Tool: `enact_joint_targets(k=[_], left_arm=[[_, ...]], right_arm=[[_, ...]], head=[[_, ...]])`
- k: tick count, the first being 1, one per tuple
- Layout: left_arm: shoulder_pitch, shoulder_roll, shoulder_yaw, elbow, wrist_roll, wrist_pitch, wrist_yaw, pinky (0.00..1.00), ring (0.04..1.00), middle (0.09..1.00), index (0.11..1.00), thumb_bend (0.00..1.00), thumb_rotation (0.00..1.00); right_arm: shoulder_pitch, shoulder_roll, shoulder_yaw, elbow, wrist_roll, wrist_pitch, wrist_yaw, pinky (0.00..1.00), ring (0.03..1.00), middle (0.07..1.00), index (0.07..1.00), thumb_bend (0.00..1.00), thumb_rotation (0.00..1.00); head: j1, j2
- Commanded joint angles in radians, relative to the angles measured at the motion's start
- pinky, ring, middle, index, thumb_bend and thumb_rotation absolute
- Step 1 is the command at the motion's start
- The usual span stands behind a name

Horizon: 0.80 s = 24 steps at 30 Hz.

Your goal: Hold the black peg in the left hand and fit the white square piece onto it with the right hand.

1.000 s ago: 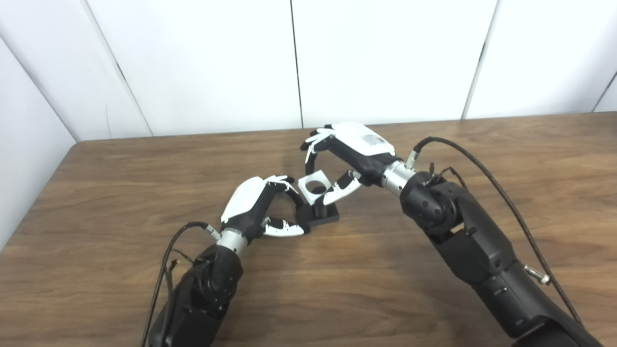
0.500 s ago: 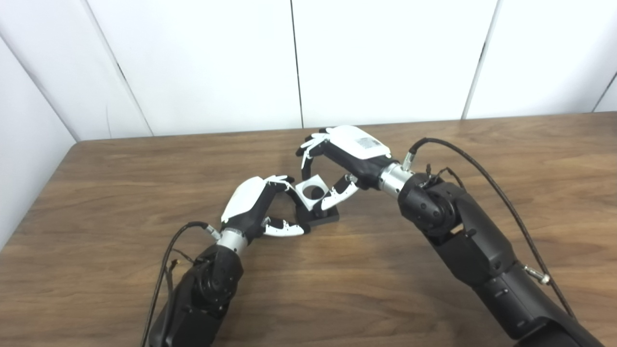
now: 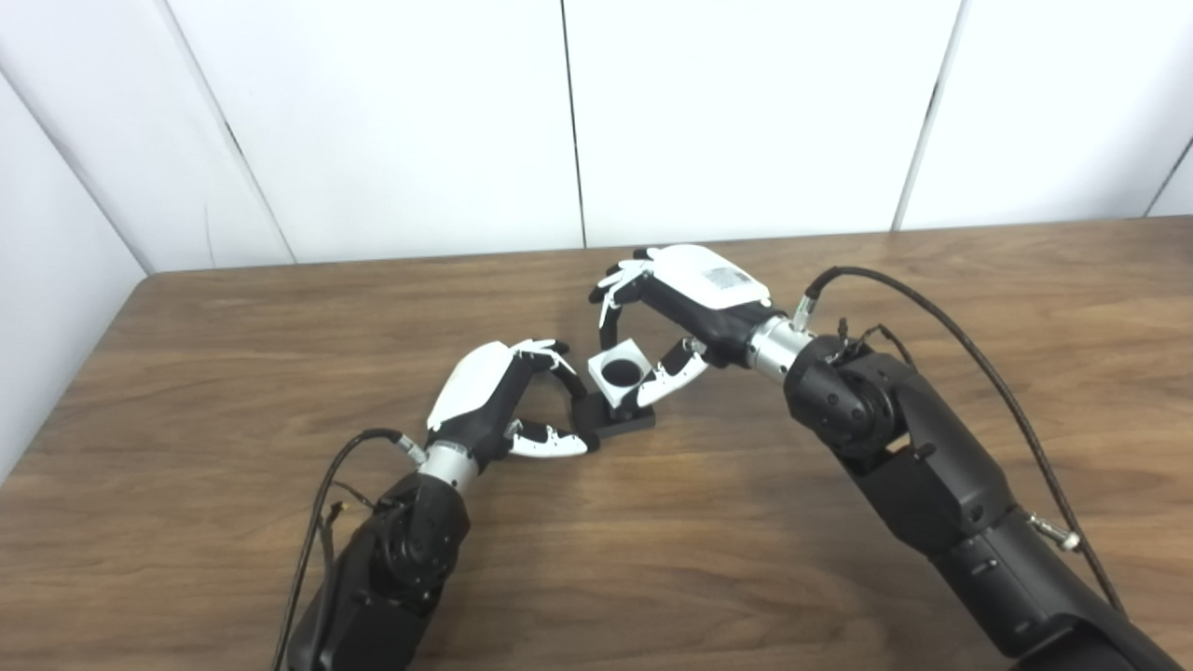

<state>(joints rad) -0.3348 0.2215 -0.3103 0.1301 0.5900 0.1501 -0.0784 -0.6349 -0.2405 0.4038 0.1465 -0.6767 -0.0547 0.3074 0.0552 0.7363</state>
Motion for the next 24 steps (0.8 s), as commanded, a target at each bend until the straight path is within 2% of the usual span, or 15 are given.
enact_joint_targets(k=[1, 13, 19, 20, 21, 22, 24], left_arm=[[0.014, 0.028, -0.01, 0.004, 0.031, 0.031, -0.022, 0.95, 0.924, 0.867, 0.487, 0.52, 0.08], [0.01, 0.024, -0.015, -0.002, 0.035, 0.037, -0.022, 0.95, 0.926, 0.867, 0.487, 0.52, 0.08], [0.011, 0.024, -0.011, 0.001, 0.031, 0.031, -0.017, 0.96, 0.927, 0.864, 0.487, 0.52, 0.08], [0.011, 0.024, -0.011, 0.002, 0.031, 0.029, -0.015, 0.95, 0.924, 0.863, 0.487, 0.52, 0.08], [0.011, 0.024, -0.01, 0.002, 0.031, 0.028, -0.013, 0.95, 0.922, 0.862, 0.487, 0.52, 0.08], [0.012, 0.024, -0.01, 0.001, 0.032, 0.029, -0.014, 0.95, 0.921, 0.862, 0.487, 0.52, 0.08], [0.012, 0.025, -0.011, -0.001, 0.032, 0.032, -0.015, 0.95, 0.921, 0.863, 0.487, 0.52, 0.08]], right_arm=[[-0.035, -0.009, -0.019, -0.029, 0.009, -0.016, -0.019, 1.0, 0.9, 0.806, 0.48, 0.52, 0.14], [-0.03, -0.013, -0.019, -0.026, 0.009, -0.012, -0.017, 0.98, 0.9, 0.804, 0.481, 0.52, 0.14], [-0.039, -0.023, -0.002, -0.039, -0.009, 0.037, 0.043, 0.96, 0.915, 0.848, 0.496, 0.52, 0.15], [-0.04, -0.026, 0.0, -0.041, -0.011, 0.047, 0.054, 0.96, 0.918, 0.859, 0.536, 0.58, 0.18], [-0.04, -0.027, 0.001, -0.043, -0.012, 0.053, 0.062, 0.95, 0.921, 0.869, 0.632, 0.72, 0.24], [-0.041, -0.029, 0.001, -0.046, -0.012, 0.059, 0.068, 0.95, 0.921, 0.875, 0.673, 0.77, 0.26], [-0.04, -0.03, 0.001, -0.05, -0.013, 0.065, 0.075, 0.95, 0.922, 0.882, 0.711, 0.82, 0.28]], head=[[0.0, 0.001], [0.007, 0.006], [0.008, 0.007], [0.008, 0.007], [0.008, 0.007], [0.009, 0.009], [0.009, 0.01]])
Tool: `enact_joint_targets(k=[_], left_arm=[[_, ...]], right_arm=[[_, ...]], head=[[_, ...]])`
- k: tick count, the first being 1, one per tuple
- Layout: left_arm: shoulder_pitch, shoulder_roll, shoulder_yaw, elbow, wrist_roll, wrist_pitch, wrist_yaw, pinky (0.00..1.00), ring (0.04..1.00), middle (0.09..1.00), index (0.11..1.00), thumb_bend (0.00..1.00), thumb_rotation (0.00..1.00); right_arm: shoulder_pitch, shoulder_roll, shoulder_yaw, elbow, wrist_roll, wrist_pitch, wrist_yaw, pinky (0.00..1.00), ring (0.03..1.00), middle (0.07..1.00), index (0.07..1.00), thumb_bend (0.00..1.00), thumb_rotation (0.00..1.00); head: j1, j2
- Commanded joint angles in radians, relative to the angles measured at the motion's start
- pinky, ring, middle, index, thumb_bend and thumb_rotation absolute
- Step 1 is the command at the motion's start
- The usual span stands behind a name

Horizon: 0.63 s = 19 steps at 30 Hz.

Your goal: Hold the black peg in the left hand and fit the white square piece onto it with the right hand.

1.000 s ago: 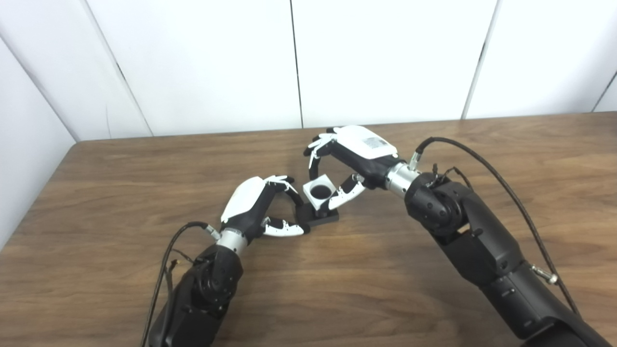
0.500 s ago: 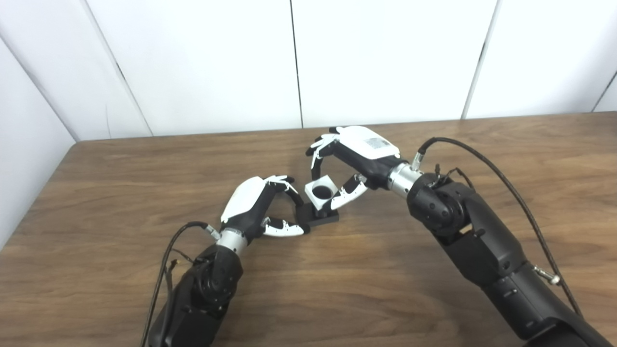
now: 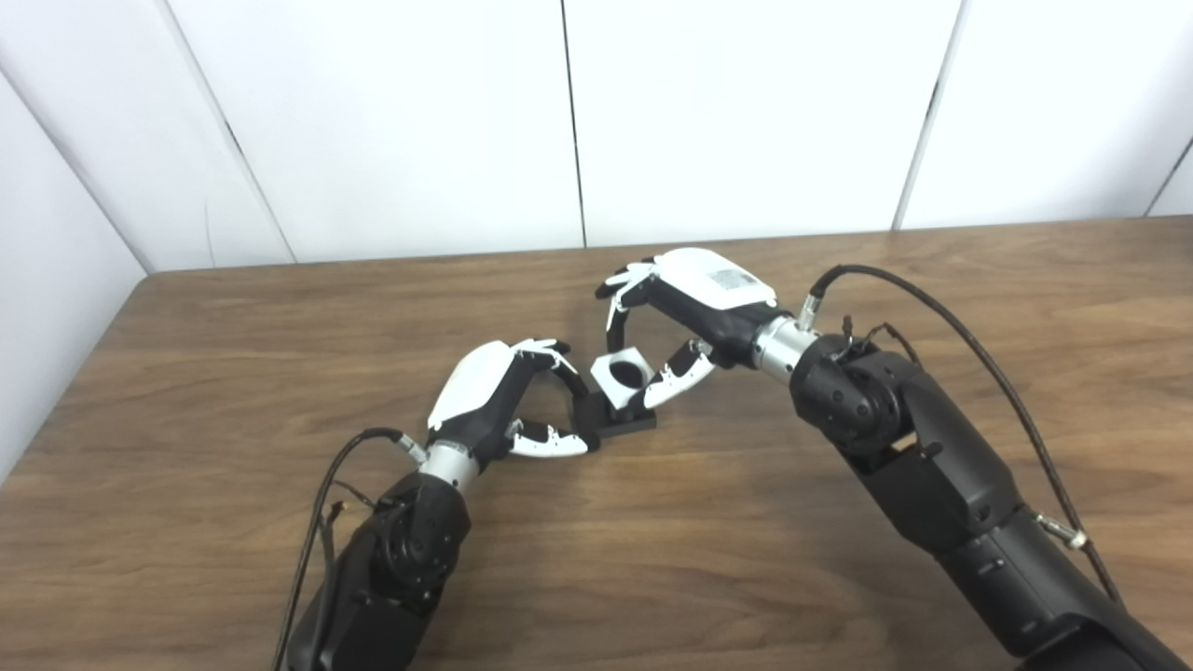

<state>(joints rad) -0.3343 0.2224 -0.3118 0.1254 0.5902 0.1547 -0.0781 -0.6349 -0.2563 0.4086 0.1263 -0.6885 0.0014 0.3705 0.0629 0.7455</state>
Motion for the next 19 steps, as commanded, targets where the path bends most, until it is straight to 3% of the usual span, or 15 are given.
enact_joint_targets(k=[1, 10, 19], left_arm=[[0.012, 0.025, -0.01, 0.003, 0.033, 0.029, -0.017, 0.95, 0.921, 0.863, 0.487, 0.52, 0.08], [0.014, 0.025, -0.009, 0.002, 0.031, 0.028, -0.017, 0.95, 0.923, 0.864, 0.487, 0.52, 0.08], [0.013, 0.025, -0.008, 0.007, 0.027, 0.023, -0.016, 0.96, 0.926, 0.866, 0.487, 0.52, 0.08]], right_arm=[[-0.04, -0.015, -0.004, -0.032, -0.002, 0.013, 0.017, 0.95, 0.923, 0.885, 0.722, 0.84, 0.28], [-0.035, -0.018, -0.007, -0.044, -0.003, 0.043, 0.048, 0.98, 0.948, 0.913, 0.823, 0.91, 0.33], [-0.031, -0.023, -0.013, -0.048, 0.001, 0.052, 0.05, 0.99, 0.959, 0.921, 0.832, 0.93, 0.33]], head=[[0.001, 0.0], [0.001, 0.001], [-0.003, -0.001]])
